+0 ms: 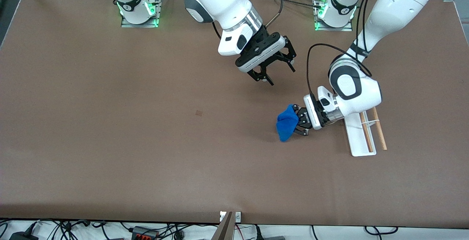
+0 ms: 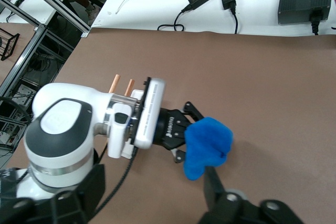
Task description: Pass towel and hang on rack
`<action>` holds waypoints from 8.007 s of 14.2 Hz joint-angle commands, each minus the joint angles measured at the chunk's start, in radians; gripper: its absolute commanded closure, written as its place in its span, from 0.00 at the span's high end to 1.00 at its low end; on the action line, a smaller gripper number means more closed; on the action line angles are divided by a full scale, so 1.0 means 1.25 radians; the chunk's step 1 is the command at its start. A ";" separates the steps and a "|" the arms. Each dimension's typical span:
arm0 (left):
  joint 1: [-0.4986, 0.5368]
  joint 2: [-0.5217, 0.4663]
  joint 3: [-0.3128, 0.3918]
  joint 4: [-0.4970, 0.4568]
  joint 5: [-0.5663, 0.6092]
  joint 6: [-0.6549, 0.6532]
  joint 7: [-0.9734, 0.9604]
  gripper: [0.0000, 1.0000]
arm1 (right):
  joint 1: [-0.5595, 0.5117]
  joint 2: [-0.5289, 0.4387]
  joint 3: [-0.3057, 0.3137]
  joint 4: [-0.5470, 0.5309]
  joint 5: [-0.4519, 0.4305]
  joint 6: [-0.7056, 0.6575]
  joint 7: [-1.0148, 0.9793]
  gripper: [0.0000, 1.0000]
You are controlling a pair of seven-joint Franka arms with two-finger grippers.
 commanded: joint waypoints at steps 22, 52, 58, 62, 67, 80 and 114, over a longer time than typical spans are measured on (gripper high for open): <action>0.326 -0.206 0.008 0.037 0.748 -0.370 -0.424 0.00 | -0.484 -0.201 -0.259 -0.031 -0.024 -0.682 -0.362 1.00; 0.381 -0.149 0.043 0.021 0.917 -0.345 -0.535 0.00 | -0.536 -0.436 -0.255 -0.357 -0.013 -0.599 -0.430 1.00; 0.381 -0.210 0.029 -0.068 0.909 -0.324 -0.634 0.00 | -0.534 -0.432 -0.253 -0.357 -0.015 -0.604 -0.426 1.00; 0.381 -0.205 0.028 -0.072 0.908 -0.312 -0.636 0.00 | -0.534 -0.431 -0.253 -0.357 -0.015 -0.604 -0.426 1.00; 0.381 -0.201 0.029 -0.072 0.897 -0.312 -0.634 0.08 | -0.534 -0.430 -0.253 -0.357 -0.015 -0.604 -0.426 1.00; 0.402 -0.221 0.024 0.006 0.896 -0.503 -0.650 1.00 | -0.530 -0.423 -0.252 -0.357 -0.015 -0.607 -0.425 1.00; 0.355 -0.352 -0.091 0.305 1.026 -0.958 -1.371 1.00 | -0.532 -0.461 -0.240 -0.352 -0.013 -0.649 -0.436 1.00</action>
